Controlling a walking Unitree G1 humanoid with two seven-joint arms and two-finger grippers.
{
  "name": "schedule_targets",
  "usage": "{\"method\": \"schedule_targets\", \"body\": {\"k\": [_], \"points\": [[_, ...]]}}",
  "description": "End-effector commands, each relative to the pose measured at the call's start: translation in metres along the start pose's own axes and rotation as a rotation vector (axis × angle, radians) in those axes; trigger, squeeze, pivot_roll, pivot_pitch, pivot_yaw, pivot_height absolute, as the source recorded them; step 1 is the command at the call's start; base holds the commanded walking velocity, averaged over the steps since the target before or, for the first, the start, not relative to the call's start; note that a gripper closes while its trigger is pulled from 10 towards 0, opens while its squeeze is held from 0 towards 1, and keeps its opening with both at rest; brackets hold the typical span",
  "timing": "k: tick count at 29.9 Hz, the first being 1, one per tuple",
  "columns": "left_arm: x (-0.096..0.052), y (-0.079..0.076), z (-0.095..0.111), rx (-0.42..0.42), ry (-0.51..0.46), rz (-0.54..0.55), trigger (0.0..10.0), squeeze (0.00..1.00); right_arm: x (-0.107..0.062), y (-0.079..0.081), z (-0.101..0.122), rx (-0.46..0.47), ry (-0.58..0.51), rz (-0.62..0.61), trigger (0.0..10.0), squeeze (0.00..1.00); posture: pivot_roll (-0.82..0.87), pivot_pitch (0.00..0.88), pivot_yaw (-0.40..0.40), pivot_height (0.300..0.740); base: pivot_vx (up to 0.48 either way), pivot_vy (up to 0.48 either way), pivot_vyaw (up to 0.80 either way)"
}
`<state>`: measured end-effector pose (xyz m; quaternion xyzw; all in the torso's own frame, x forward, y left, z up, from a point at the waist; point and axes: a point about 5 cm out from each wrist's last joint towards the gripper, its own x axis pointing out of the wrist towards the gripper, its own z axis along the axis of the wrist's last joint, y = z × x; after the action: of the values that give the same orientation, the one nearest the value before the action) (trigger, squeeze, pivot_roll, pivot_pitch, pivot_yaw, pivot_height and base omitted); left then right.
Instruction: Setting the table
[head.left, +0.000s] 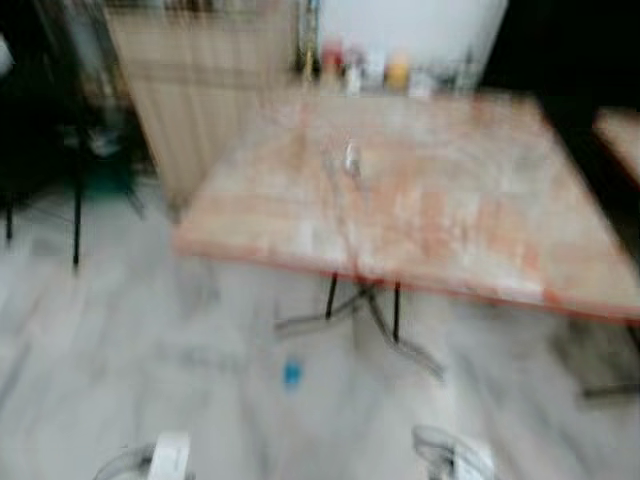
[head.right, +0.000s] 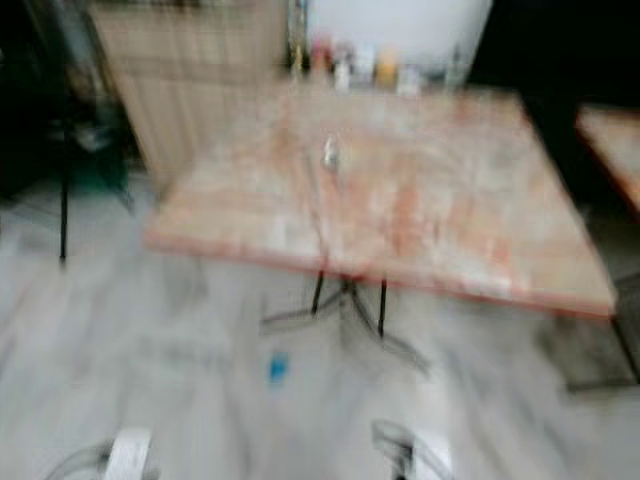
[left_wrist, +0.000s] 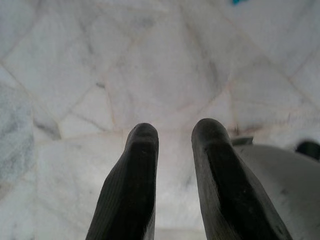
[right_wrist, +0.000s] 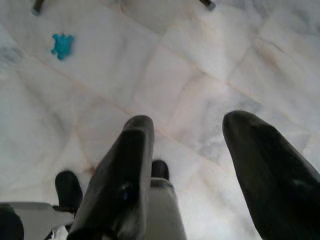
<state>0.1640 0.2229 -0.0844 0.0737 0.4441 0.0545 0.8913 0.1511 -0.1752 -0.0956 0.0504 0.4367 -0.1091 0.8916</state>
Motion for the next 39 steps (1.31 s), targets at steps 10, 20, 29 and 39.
{"method": "schedule_targets", "body": {"k": [10, 20, 29, 39], "points": [[0.0000, -0.0035, -0.0009, -0.013, 0.006, -0.007, 10.0, 0.00, 0.0009, -0.0074, 0.0021, 0.017, 0.003, -0.019, 10.0, 0.00, 0.10, 0.000, -0.040, 0.740, 0.000, 0.000, -0.16], [-0.0002, -0.0063, -0.0018, -0.019, 0.007, -0.009, 10.0, 0.00, 0.0011, -0.0076, 0.0024, 0.006, 0.005, -0.016, 10.0, 0.00, 0.10, 0.000, -0.042, 0.740, 0.000, 0.000, -0.78], [-0.0001, -0.0051, -0.0016, -0.031, 0.008, 0.001, 10.0, 0.00, 0.0011, -0.0079, 0.0026, 0.003, 0.005, -0.015, 10.0, 0.00, 0.10, 0.000, -0.044, 0.740, 0.000, 0.218, -0.77], [0.0005, -0.0057, 0.0012, -0.023, 0.000, -0.001, 10.0, 0.00, 0.0013, -0.0076, 0.0029, 0.000, 0.005, -0.012, 10.0, 0.00, 0.11, 0.000, -0.045, 0.740, 0.000, 0.000, -0.77]]}}
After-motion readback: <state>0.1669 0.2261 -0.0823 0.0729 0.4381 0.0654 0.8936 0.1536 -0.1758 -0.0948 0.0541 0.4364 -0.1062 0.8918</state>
